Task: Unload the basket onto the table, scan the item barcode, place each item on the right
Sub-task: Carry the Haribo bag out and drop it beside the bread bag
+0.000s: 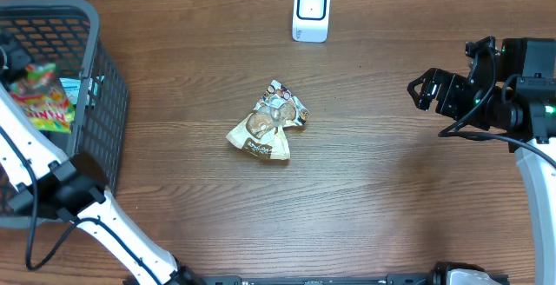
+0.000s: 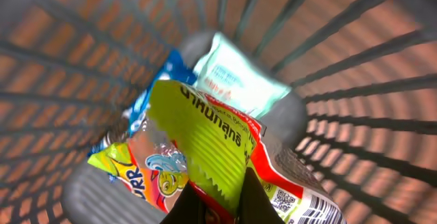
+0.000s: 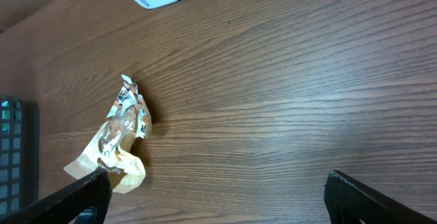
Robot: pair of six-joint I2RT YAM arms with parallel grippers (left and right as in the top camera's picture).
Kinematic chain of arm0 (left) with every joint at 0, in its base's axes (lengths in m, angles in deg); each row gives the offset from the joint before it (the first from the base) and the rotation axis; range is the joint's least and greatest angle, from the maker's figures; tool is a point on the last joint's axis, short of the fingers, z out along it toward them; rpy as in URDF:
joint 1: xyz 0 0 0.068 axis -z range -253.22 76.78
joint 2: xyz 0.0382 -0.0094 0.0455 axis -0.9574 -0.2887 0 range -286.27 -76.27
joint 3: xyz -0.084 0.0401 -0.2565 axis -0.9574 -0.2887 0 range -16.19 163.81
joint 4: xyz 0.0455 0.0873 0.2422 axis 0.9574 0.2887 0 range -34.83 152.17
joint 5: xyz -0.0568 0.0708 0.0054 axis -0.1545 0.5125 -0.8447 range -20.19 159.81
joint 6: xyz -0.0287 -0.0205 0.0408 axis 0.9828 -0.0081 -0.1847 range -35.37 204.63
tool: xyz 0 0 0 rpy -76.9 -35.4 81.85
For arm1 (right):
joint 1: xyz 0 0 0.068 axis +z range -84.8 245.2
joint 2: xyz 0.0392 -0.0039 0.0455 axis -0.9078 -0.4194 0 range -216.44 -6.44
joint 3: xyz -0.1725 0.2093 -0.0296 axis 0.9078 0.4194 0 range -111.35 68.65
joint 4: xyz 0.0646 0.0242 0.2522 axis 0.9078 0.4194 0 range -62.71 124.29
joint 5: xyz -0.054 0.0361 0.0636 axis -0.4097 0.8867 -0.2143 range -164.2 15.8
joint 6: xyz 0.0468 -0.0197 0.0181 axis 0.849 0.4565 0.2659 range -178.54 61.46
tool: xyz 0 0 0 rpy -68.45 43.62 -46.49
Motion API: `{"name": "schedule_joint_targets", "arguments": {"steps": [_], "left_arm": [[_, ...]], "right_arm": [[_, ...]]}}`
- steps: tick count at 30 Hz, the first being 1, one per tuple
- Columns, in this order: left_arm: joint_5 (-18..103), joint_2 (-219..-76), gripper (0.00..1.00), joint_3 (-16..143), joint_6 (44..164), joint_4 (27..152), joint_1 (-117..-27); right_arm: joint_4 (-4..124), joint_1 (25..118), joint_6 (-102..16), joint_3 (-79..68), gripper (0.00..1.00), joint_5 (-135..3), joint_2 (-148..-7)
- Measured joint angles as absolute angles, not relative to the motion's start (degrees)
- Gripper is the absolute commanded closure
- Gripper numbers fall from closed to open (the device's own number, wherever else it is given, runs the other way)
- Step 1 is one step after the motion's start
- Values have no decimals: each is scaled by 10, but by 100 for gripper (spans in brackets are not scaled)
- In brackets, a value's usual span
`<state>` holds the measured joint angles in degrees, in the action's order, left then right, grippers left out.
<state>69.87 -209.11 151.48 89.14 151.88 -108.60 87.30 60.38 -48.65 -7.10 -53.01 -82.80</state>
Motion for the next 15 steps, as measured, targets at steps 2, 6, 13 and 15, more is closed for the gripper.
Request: {"name": "schedule_joint_targets", "arguments": {"steps": [2, 6, 13, 15], "left_arm": [[686, -2075, 96, 1531, 891, 1519, -1080], [659, -2023, 96, 1537, 891, 1521, -1048], [647, -1942, 96, 1545, 891, 1521, -916], [644, -1931, 96, 1548, 891, 1521, -868]], "right_arm": [[873, 604, -486, -71, 0, -530, -828], [873, 604, -487, -71, 0, -527, -828], [871, 604, -486, -71, 0, -519, -828], [871, 604, -486, -71, 0, -519, -828]]}}
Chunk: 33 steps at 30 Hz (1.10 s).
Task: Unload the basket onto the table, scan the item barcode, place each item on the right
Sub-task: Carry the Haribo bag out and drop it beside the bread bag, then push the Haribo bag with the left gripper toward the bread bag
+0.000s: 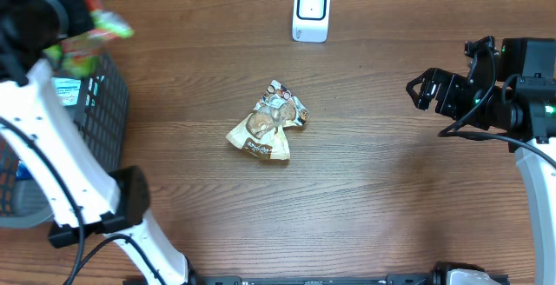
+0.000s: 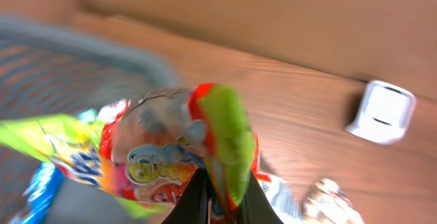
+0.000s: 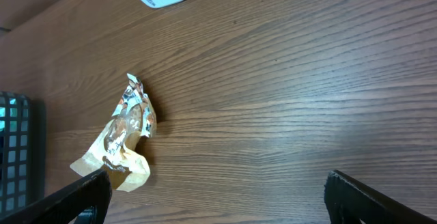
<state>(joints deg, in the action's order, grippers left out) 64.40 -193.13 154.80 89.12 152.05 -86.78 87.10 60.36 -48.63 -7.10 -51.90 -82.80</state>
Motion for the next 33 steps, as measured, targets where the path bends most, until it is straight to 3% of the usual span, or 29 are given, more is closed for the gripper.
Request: {"name": "schedule_joint_targets", "arguments": {"steps": [10, 18, 22, 29, 33], "left_arm": [[644, -1927, 96, 1402, 891, 1519, -664], [669, -1928, 96, 1206, 903, 1479, -583], [672, -1929, 95, 1182, 905, 1459, -573], [677, -1929, 56, 1202, 916, 1390, -579], [670, -1931, 46, 1204, 920, 1323, -578]], "right_arm": [[871, 604, -487, -71, 0, -519, -828], [867, 604, -486, -71, 0, -519, -828], [867, 604, -486, -71, 0, -519, -828], [866, 604, -487, -71, 0, -519, -828], [864, 604, -486, -71, 0, -519, -828]]}}
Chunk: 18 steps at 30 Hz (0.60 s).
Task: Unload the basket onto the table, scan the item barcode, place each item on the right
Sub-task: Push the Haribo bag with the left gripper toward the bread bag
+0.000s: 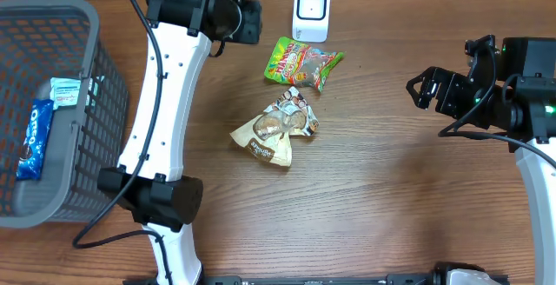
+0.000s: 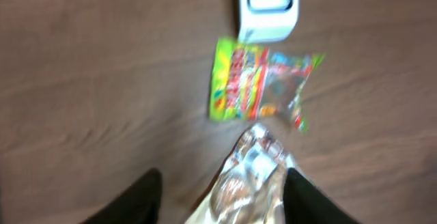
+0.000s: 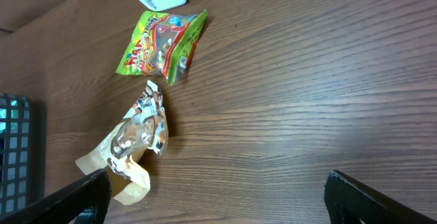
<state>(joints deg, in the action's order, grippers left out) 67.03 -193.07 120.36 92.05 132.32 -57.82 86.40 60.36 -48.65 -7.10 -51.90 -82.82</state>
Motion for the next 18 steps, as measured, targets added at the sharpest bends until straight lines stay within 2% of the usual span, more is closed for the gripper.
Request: {"name": "schedule_joint_targets", "arguments": {"steps": [3, 6, 7, 8, 10, 18], "left_arm": [[652, -1946, 47, 1209, 922, 1295, -574], [642, -1985, 66, 1212, 937, 1270, -562], [639, -2001, 74, 1212, 939, 1261, -558], [637, -2019, 87, 1212, 941, 1250, -553], [634, -2067, 96, 1211, 947, 1224, -541], [631, -2180, 96, 1210, 976, 1157, -495]], "right_arm": [[864, 604, -486, -71, 0, -519, -828], [865, 604, -486, -71, 0, -519, -828], [864, 604, -487, -71, 0, -519, -828], [864, 604, -486, -71, 0, -519, -828], [864, 604, -487, -71, 0, -519, -828], [868, 604, -486, -71, 0, -519, -828]]}}
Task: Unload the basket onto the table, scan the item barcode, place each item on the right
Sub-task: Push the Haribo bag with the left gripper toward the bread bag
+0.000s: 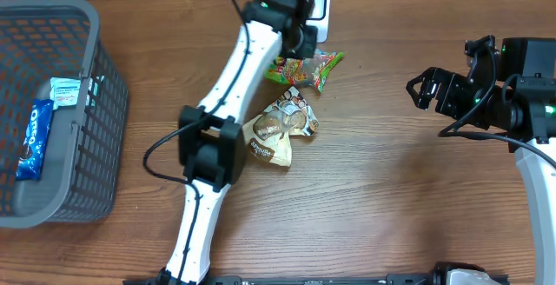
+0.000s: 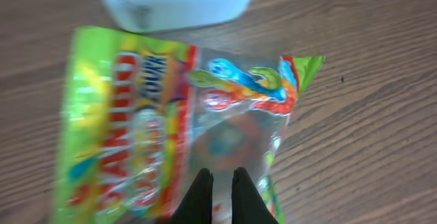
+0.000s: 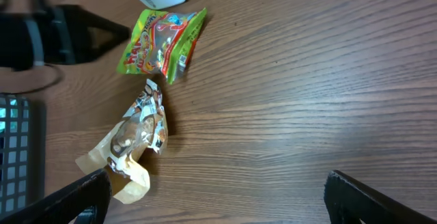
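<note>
The green and red gummy bag (image 1: 313, 64) (image 3: 160, 43) lies flat on the table just in front of the white scanner (image 1: 317, 3). My left gripper (image 1: 295, 42) (image 2: 221, 176) is low over the bag (image 2: 171, 115), its fingers pinched close together on the clear film at the bag's near edge. Far off at the table's right side, my right gripper (image 1: 427, 89) (image 3: 217, 179) stands wide open and holds nothing.
A crumpled brown snack pack (image 1: 271, 133) (image 3: 130, 149) lies just below the gummy bag. The grey basket (image 1: 95, 102) at the left holds a blue packet (image 1: 33, 137) and a white packet (image 1: 65, 89).
My left gripper was open and higher above the bag and the brown pack. Now it is down on the gummy bag with its fingers shut. The bag and the right arm have not moved.
My left gripper was shut on the gummy bag inside the basket. Then it held the bag over the basket's rim. Later the bag lay in front of the scanner with the gripper open above it. Now the gripper is shut on the bag again there.
</note>
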Robot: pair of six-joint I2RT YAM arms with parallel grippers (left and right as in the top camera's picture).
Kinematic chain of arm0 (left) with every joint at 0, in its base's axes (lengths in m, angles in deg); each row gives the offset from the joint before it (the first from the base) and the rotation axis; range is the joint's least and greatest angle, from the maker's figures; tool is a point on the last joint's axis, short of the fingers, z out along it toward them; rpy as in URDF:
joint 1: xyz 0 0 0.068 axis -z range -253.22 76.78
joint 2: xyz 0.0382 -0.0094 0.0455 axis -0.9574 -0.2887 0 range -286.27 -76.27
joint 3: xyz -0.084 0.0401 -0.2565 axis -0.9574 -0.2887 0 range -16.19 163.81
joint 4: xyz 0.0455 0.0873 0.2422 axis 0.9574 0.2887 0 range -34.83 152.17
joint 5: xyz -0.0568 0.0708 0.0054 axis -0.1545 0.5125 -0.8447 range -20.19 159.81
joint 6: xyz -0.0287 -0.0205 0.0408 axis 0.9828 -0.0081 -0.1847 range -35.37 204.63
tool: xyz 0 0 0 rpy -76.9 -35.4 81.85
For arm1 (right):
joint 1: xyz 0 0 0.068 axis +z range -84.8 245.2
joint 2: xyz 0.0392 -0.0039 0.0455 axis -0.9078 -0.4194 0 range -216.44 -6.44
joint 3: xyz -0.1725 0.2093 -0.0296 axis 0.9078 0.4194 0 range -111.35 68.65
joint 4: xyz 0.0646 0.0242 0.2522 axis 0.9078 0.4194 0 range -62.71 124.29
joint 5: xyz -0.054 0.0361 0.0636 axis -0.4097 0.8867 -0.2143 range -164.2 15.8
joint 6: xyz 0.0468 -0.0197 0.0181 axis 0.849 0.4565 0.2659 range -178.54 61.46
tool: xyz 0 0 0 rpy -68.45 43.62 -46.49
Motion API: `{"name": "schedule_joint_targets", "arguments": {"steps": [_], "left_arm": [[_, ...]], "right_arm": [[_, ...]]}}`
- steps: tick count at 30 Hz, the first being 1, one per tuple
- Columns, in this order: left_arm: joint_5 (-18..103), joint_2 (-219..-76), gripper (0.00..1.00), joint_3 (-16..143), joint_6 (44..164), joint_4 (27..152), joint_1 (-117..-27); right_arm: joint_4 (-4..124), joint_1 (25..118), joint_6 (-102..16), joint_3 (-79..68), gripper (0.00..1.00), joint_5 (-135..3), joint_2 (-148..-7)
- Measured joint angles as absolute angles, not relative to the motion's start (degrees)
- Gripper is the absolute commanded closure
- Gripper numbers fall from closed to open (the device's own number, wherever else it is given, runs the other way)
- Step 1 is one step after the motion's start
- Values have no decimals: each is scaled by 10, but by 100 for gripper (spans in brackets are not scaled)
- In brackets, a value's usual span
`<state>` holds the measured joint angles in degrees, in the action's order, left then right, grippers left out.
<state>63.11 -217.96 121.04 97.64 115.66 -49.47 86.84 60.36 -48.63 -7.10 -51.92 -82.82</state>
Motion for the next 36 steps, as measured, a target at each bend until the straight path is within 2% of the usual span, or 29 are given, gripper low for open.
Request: {"name": "schedule_joint_targets", "arguments": {"steps": [22, 36], "left_arm": [[785, -2256, 96, 1210, 1237, 1161, -464], [801, -2257, 96, 1214, 1343, 1315, -487]], "right_arm": [[874, 604, -491, -71, 0, -519, -828], [874, 604, -492, -71, 0, -519, -828]]}}
